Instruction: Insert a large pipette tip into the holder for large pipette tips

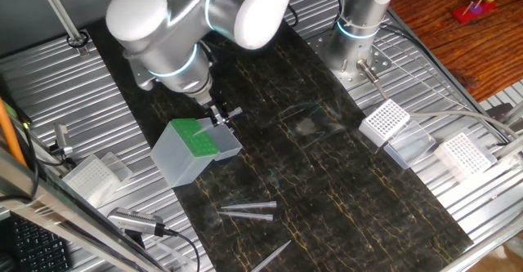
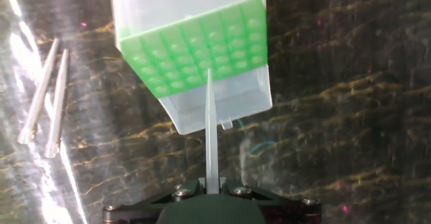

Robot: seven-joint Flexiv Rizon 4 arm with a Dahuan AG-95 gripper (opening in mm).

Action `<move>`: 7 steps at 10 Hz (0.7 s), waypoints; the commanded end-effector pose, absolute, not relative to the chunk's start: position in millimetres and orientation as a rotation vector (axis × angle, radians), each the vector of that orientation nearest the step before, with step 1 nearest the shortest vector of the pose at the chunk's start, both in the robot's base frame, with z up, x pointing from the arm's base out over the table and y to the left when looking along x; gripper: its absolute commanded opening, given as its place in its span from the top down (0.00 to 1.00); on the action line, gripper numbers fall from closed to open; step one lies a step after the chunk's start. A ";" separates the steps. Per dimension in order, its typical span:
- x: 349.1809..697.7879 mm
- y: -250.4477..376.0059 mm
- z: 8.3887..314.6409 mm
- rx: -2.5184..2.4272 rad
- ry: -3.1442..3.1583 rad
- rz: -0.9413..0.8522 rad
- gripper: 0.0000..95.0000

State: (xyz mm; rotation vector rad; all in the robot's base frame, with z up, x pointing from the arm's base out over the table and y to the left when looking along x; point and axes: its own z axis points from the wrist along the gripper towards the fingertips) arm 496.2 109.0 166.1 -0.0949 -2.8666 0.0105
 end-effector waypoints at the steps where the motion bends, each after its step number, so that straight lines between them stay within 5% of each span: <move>1: 506.5 110.9 167.7 -0.056 -2.858 0.006 1.00; 2: 508.9 111.5 168.6 -0.049 -2.850 0.005 1.00; 4: 514.6 112.8 169.8 0.008 -2.841 -0.005 0.60; 7: 514.9 112.9 169.8 0.020 -2.841 -0.008 0.60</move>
